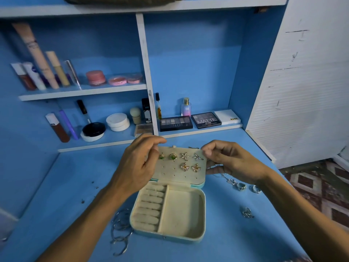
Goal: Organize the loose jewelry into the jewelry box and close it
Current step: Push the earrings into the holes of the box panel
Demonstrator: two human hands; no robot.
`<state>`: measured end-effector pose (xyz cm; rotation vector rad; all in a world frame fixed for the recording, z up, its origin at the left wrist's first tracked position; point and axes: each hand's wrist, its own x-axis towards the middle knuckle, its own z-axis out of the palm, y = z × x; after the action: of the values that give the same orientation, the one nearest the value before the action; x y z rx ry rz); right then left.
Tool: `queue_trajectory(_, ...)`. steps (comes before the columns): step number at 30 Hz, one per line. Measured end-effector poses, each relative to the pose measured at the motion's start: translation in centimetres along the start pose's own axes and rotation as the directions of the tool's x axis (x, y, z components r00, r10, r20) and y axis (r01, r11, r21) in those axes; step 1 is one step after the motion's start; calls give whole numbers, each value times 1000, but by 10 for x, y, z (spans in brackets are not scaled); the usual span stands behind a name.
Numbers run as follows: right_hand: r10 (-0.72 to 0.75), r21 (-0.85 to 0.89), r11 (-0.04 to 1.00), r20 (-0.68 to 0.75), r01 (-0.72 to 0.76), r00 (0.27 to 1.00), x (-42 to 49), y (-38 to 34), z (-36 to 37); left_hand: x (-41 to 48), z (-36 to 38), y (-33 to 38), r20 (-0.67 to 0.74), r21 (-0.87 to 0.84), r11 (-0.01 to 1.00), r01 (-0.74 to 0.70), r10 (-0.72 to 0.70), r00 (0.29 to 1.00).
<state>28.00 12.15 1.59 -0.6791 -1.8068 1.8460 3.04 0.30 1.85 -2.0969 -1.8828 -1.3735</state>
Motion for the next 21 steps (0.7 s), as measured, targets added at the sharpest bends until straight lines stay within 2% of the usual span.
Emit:
queue_trajectory(9,-126,-142,983,-68,116,990,-13,-7,11,-44,-17,-16,-147,-24,982,187,-189,971)
queue_trajectory(11,-151,-165,976,-63,139,986,-17,-7,14,-51,-20,-14,-127,-81,957,280,-288,949)
queue_trajectory(15,-199,-209,959,-26,190,980,-28,-7,20,-61,-24,-8,-31,-299,831,468,-499,866)
queue_trajectory(19,-233,-246,942,13,229,972,-39,-4,29,-68,-27,-1,37,-432,736,522,-563,825)
queue_trajectory(21,-236,-268,935,24,233,972,-43,-3,32,-73,-28,2,31,-430,747,507,-549,835)
